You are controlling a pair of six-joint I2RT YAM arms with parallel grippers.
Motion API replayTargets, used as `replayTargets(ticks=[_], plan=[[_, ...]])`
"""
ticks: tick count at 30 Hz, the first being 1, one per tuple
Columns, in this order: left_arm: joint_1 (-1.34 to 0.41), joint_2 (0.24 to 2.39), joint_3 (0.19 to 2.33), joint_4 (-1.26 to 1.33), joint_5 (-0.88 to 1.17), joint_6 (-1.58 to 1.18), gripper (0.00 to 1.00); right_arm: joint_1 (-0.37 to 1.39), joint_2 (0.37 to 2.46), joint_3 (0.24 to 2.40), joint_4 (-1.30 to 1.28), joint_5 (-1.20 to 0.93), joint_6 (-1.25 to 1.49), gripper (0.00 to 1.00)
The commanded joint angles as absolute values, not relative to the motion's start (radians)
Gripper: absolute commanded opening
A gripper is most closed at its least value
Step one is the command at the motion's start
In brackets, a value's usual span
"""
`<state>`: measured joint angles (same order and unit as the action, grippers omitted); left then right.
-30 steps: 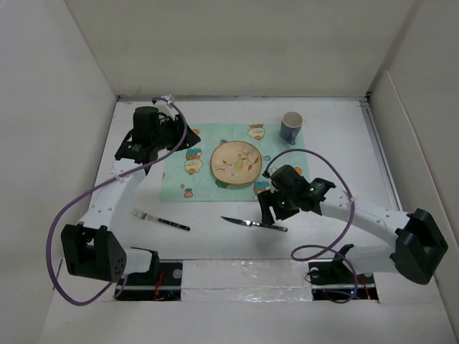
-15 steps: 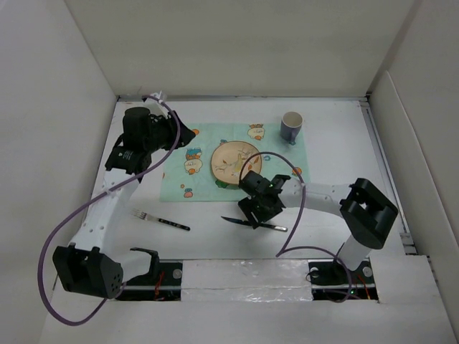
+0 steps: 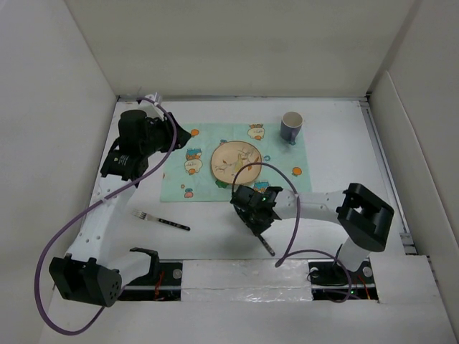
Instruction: Set the dinner table for one person
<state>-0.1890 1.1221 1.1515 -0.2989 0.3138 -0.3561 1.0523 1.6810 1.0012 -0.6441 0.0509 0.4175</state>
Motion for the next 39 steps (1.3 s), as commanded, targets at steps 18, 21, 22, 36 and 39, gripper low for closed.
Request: replayTargets(ticks=[18,21,22,36,39], plan=[[-0.190,1.114,1.112,-0.279,0.261,-0.416,0.36,0.806,1.451,1.333,-0.677,0.091,0.339,0.00],[-0.190,1.118,1.117,-0.290,0.232,-0.410,0.36,0.638,1.515,1.327,-0.611,0.078,0.353,0.00],[-0.190,1.126,1.126,-0.298,0.221,-0.408,0.36,0.574,1.541,1.338,-0.609,0.074,0.354,0.00],[-0.190,1.115,1.066,-0.313,0.192,-0.413,0.36,0.359,1.897,1.473,-0.560,0.017,0.350,0.00],[-0.190,1.115,1.057,-0.321,0.176,-0.420,0.36,0.359,1.936,1.483,-0.564,0.009,0.351,0.00]])
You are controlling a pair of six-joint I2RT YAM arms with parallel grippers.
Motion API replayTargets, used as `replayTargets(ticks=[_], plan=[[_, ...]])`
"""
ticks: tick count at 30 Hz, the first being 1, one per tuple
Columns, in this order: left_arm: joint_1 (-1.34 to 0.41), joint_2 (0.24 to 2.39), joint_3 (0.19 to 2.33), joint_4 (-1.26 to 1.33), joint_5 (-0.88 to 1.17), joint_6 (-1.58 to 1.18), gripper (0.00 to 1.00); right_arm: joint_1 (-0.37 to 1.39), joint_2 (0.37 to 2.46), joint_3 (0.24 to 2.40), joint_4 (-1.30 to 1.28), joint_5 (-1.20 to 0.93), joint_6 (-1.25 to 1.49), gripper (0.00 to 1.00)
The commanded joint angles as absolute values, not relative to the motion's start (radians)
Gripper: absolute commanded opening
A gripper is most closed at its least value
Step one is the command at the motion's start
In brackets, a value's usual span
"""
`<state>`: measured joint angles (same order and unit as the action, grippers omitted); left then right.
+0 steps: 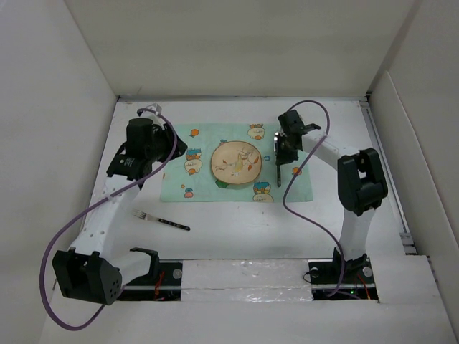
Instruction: Set the dinner table for one person
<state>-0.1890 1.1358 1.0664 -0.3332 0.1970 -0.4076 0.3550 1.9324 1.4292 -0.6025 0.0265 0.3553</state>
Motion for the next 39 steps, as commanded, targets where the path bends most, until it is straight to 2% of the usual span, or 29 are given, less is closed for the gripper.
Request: replayTargets(ticks=[1,13,21,22,24,25,31,39], plan=[[-0.190,1.115,1.054,-0.325,0.172,-0.423,0.36,0.359,1.940,1.483,-0.565,0.008,0.351,0.00],[-0.190,1.129,1.045,-0.348,0.163,-0.436,0.37,0.359,1.971,1.454,-0.577,-0.025,0.387,0.00],[-0.190,1.143,1.072,-0.445,0.072,-0.489,0.39,0.359,1.964,1.462,-0.588,-0.011,0.385,0.21],[-0.190,1.138,1.071,-0.455,0.040,-0.501,0.38,0.359,1.956,1.460,-0.588,-0.012,0.384,0.25],[-0.190,1.123,1.066,-0.501,0.011,-0.537,0.34,0.359,1.941,1.462,-0.592,-0.024,0.382,0.29],[-0.190,1.115,1.062,-0.521,-0.077,-0.590,0.29,0.359,1.931,1.460,-0.592,-0.031,0.385,0.34],[-0.190,1.042,0.979,-0.670,-0.137,-0.754,0.20,0.379,1.784,1.433,-0.595,-0.133,0.368,0.57],[-0.190,0.876,0.848,-0.912,-0.065,-1.047,0.18,0.474,1.471,1.217,-0.523,-0.221,0.356,0.57]])
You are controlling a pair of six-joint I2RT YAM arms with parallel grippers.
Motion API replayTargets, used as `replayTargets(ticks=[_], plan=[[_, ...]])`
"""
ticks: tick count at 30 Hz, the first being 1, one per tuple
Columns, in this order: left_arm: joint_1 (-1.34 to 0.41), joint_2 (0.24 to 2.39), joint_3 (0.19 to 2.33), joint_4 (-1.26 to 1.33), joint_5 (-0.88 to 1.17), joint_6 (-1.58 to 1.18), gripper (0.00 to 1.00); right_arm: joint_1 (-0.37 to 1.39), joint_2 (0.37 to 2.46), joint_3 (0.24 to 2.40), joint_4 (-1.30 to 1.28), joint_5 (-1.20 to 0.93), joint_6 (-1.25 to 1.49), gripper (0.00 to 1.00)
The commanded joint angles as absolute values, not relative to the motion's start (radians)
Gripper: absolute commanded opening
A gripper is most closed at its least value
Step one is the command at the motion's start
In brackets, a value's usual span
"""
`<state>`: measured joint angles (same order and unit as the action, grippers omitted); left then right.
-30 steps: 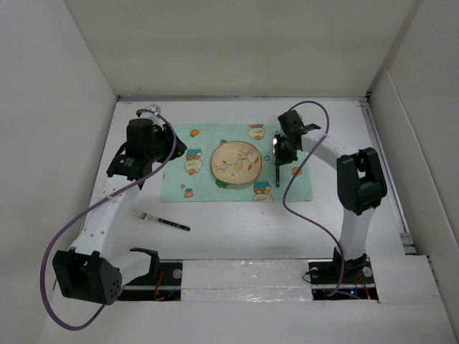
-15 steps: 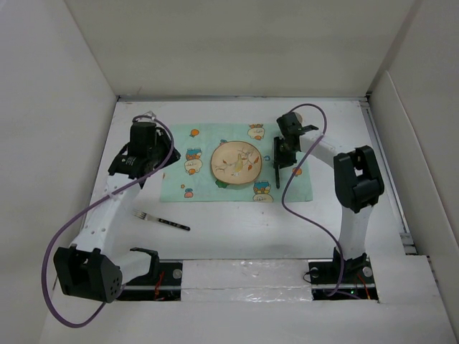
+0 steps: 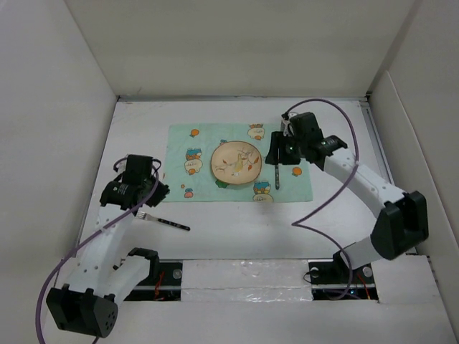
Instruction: Set the dinner table for one person
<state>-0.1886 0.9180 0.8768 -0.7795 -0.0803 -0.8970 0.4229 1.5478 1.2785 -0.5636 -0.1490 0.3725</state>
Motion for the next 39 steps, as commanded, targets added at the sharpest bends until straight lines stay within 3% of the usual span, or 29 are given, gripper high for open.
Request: replayTargets(ticks=[1,3,5,7,20,34,39], plan=[[-0.190,0.870,0.835,-0.954,-0.054,-1.067,0.18,0.489,1.429,1.169,-0.515,-0.230,0.357,0.57],[-0.190,0.835,0.793,-0.976,-0.054,-1.130,0.22,0.524,1.388,1.129,-0.499,-0.255,0.364,0.57],[-0.190,0.810,0.761,-0.942,-0.074,-1.166,0.36,0.537,1.329,1.063,-0.457,-0.305,0.377,0.57],[-0.190,0.821,0.704,-0.907,-0.110,-1.209,0.43,0.546,1.296,1.033,-0.430,-0.342,0.388,0.57],[-0.190,1.149,0.719,-0.874,-0.278,-1.318,0.48,0.574,1.164,1.098,-0.494,-0.445,0.371,0.57],[-0.190,1.109,0.712,-0.874,-0.298,-1.370,0.48,0.487,1.212,1.270,-0.561,-0.502,0.361,0.57],[-0.190,1.149,0.707,-0.804,-0.220,-1.376,0.45,0.474,1.223,1.327,-0.581,-0.499,0.357,0.57]])
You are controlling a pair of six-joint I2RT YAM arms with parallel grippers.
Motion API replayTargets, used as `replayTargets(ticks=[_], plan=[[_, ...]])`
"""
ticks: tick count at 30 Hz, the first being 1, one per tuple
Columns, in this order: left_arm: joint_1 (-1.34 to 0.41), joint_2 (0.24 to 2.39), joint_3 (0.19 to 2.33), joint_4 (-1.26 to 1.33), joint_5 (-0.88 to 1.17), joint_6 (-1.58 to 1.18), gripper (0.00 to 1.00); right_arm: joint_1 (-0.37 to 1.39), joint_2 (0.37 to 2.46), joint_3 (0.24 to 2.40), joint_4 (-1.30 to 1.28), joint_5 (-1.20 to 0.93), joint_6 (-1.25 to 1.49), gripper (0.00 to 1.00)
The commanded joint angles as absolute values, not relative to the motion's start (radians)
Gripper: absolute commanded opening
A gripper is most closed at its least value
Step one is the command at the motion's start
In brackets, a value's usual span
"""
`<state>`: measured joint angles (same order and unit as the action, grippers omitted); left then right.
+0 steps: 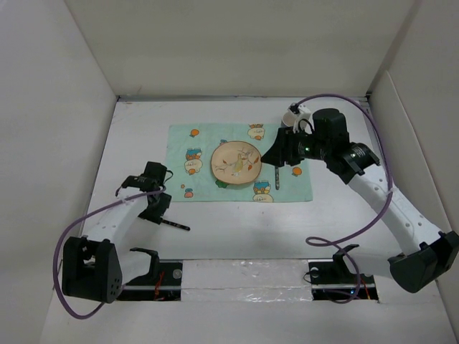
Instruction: Set the dinner table for one person
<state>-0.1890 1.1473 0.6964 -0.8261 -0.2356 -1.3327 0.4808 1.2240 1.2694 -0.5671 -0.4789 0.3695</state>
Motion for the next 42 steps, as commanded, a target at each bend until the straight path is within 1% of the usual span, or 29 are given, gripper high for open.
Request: replayTargets(ticks=[1,2,3,4,5,7,11,20,22,23,24,25,26,30,31,32,34,36,37,38,40,42], plan=[[-0.190,1.128,0.681,-0.789,-0.168,-1.403,0.45,0.474,1.226,1.324,-0.583,-0.497,0.356,0.58],[-0.190,1.055,0.619,-0.778,-0.144,-1.445,0.45,0.465,1.229,1.321,-0.587,-0.491,0.356,0.57],[-0.190,0.914,0.509,-0.725,-0.088,-1.468,0.44,0.453,1.232,1.298,-0.588,-0.491,0.353,0.57],[-0.190,0.913,0.508,-0.704,-0.087,-1.468,0.44,0.453,1.232,1.287,-0.588,-0.491,0.353,0.57],[-0.190,0.849,0.465,-0.689,-0.083,-1.479,0.44,0.453,1.227,1.276,-0.578,-0.494,0.351,0.58],[-0.190,0.833,0.454,-0.672,-0.089,-1.485,0.44,0.453,1.230,1.266,-0.574,-0.497,0.354,0.57],[-0.190,0.987,0.509,-0.681,-0.101,-1.396,0.44,0.443,1.238,1.262,-0.577,-0.505,0.353,0.57],[-0.190,1.166,0.552,-0.649,-0.150,-1.371,0.44,0.443,1.216,1.287,-0.617,-0.431,0.341,0.58],[-0.190,1.183,0.554,-0.641,-0.153,-1.371,0.35,0.443,1.219,1.295,-0.621,-0.423,0.339,0.58],[-0.190,1.193,0.555,-0.638,-0.155,-1.367,0.28,0.434,1.220,1.296,-0.621,-0.417,0.339,0.58],[-0.190,1.195,0.558,-0.640,-0.153,-1.367,0.16,0.434,1.226,1.299,-0.626,-0.410,0.339,0.58],[-0.190,1.198,0.558,-0.646,-0.149,-1.367,0.10,0.434,1.227,1.310,-0.633,-0.402,0.334,0.58],[-0.190,1.195,0.560,-0.653,-0.143,-1.371,0.00,0.434,1.232,1.315,-0.637,-0.384,0.331,0.58],[-0.190,1.126,0.572,-0.702,-0.110,-1.397,0.00,0.434,1.256,1.342,-0.655,-0.356,0.325,0.58],[-0.190,1.068,0.621,-0.763,-0.126,-1.390,0.00,0.423,1.265,1.345,-0.655,-0.368,0.324,0.58],[-0.190,1.068,0.621,-0.764,-0.126,-1.390,0.00,0.423,1.266,1.345,-0.655,-0.368,0.324,0.58],[-0.190,1.052,0.694,-0.874,-0.170,-1.338,0.00,0.423,1.269,1.339,-0.643,-0.388,0.325,0.58],[-0.190,1.065,0.851,-0.972,-0.280,-1.185,0.00,0.414,1.272,1.315,-0.620,-0.400,0.325,0.58],[-0.190,1.092,0.961,-0.988,-0.316,-1.128,0.00,0.414,1.272,1.304,-0.612,-0.420,0.327,0.58],[-0.190,1.109,1.009,-0.994,-0.362,-1.074,0.00,0.414,1.269,1.284,-0.601,-0.437,0.330,0.58],[-0.190,1.165,1.121,-0.970,-0.388,-0.935,0.00,0.414,1.272,1.269,-0.571,-0.471,0.337,0.58],[-0.190,1.207,1.166,-0.916,-0.414,-0.855,0.00,0.414,1.282,1.267,-0.566,-0.468,0.339,0.57]])
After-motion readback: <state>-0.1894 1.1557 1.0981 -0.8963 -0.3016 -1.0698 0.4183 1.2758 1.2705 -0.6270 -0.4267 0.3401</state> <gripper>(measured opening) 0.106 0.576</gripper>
